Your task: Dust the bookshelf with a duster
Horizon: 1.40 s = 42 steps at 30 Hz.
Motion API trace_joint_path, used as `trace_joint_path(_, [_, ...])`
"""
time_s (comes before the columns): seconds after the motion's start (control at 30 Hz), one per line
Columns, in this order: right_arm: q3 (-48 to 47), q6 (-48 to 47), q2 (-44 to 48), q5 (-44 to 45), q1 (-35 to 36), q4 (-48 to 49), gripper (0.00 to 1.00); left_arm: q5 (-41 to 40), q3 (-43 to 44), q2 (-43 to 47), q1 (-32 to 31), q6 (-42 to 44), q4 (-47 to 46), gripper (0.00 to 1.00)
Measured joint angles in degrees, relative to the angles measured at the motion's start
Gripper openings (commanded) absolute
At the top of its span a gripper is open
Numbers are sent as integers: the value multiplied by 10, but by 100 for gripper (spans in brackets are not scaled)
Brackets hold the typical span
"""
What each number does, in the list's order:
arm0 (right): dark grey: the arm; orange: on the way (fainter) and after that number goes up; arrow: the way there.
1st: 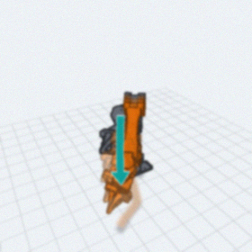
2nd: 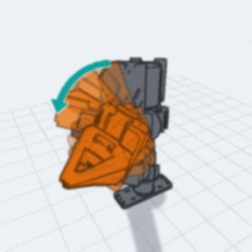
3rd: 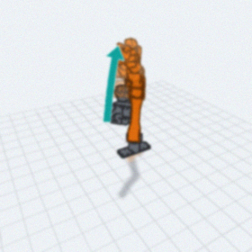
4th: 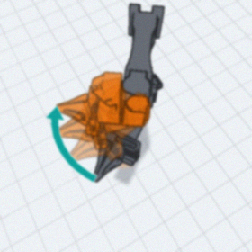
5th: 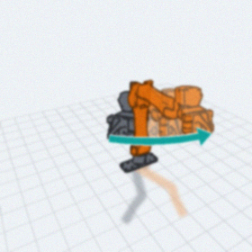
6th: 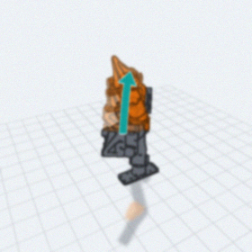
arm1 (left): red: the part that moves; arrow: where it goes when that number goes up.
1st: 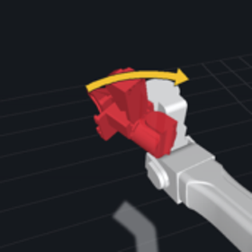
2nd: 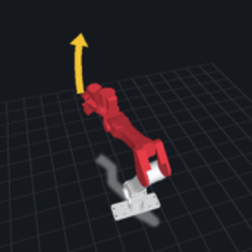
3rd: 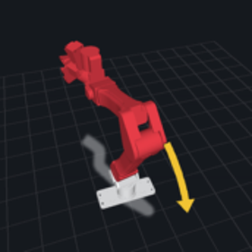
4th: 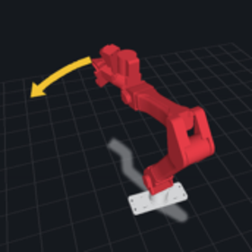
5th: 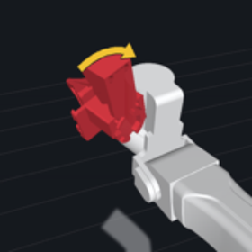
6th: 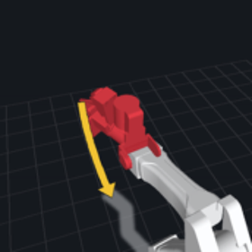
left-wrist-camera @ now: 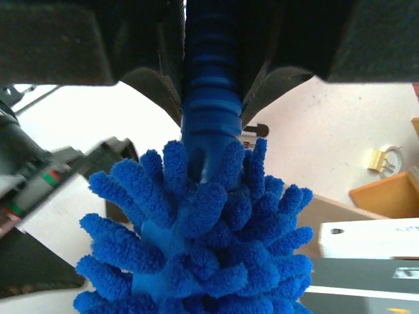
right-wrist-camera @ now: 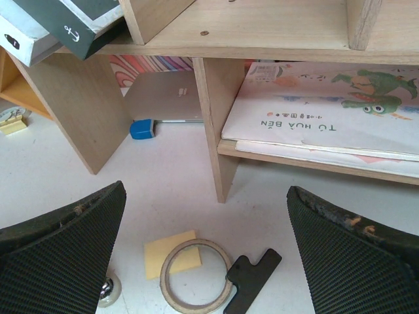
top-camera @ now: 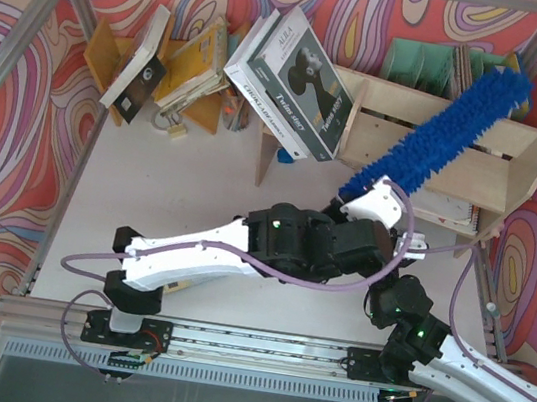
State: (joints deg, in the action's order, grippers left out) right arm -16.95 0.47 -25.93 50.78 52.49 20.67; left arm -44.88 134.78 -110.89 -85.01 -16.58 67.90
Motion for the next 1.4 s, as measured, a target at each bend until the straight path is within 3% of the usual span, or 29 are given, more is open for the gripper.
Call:
trace_joint_path(0.33, [0,0,1,0,0,0,99,-84,-3,42,81,-57,71,0])
trace_joint_path(0.73, [0,0,4,0,0,0,99,-49,13,-1,103,-98,144,0])
trace_joint_path(1.4, [0,4,9,0,0,-2,99,35,-12,-3,49,-11,45,0])
